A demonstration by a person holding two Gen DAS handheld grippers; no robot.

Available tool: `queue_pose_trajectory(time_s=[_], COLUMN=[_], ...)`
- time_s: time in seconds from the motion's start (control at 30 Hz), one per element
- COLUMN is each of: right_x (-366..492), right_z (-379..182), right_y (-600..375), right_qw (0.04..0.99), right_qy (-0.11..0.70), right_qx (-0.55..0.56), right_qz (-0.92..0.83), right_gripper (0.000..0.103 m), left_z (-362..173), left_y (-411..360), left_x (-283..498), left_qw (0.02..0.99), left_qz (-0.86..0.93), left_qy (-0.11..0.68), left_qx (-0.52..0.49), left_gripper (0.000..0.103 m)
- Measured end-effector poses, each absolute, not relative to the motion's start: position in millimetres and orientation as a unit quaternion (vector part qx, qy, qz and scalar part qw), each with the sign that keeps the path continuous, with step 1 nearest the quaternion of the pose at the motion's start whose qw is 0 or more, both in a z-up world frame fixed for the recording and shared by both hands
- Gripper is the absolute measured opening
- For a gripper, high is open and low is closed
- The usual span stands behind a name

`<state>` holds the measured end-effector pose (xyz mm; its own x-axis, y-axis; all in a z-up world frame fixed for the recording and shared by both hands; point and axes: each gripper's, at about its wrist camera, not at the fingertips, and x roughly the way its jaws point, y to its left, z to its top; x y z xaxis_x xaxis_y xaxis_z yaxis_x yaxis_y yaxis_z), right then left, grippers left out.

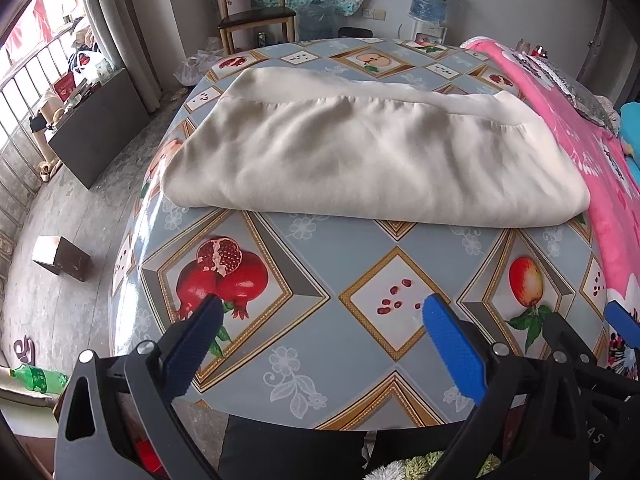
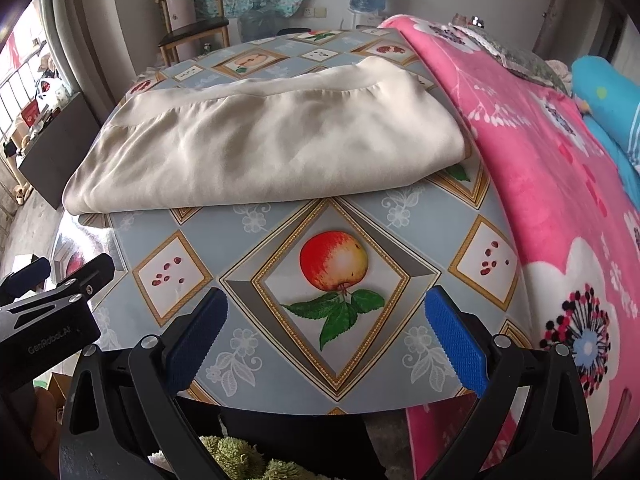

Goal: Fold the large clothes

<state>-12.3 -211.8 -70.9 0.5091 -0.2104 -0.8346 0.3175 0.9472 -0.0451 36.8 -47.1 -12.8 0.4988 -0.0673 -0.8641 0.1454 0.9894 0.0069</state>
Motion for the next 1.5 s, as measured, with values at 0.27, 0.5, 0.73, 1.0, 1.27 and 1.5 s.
queue_pose_trajectory(time_s=[0.27, 0.5, 0.73, 1.0, 1.27, 1.5], right_x=[-11.9, -11.9, -11.2, -11.4, -11.7, -12.4], right_z=[-71.1, -71.0, -71.5, -71.4, -71.1, -70.2], right_y=[-213.7, -213.0, -213.3, -213.6, -213.6, -212.9], right_qw=[0.865, 0.865, 0.865, 0.865, 0.865, 0.866], right_qy=[0.474, 0.474, 0.474, 0.474, 0.473, 0.471], right_qx=[0.06, 0.06, 0.058, 0.058, 0.057, 0.057], right_qz=[-0.153, -0.154, -0.154, -0.154, -0.154, -0.155], right_gripper=[0.096, 0.096, 0.096, 0.096, 0.096, 0.096], left_z=[-13.5, -13.8, -13.7, -12.9, -12.3, -11.9], left_y=[-49.4, -50.2, -50.6, -50.2, -49.7, -49.5], left_x=[37.5, 37.4, 37.7, 37.7, 37.7, 37.6], left_qw=[0.864, 0.865, 0.866, 0.867, 0.868, 0.868], left_qz=[-0.063, -0.063, -0.062, -0.062, -0.062, -0.062], left_qy=[0.497, 0.496, 0.494, 0.492, 0.491, 0.491], left_qx=[0.043, 0.045, 0.045, 0.045, 0.045, 0.045], left_gripper=[0.098, 0.098, 0.098, 0.098, 0.098, 0.098])
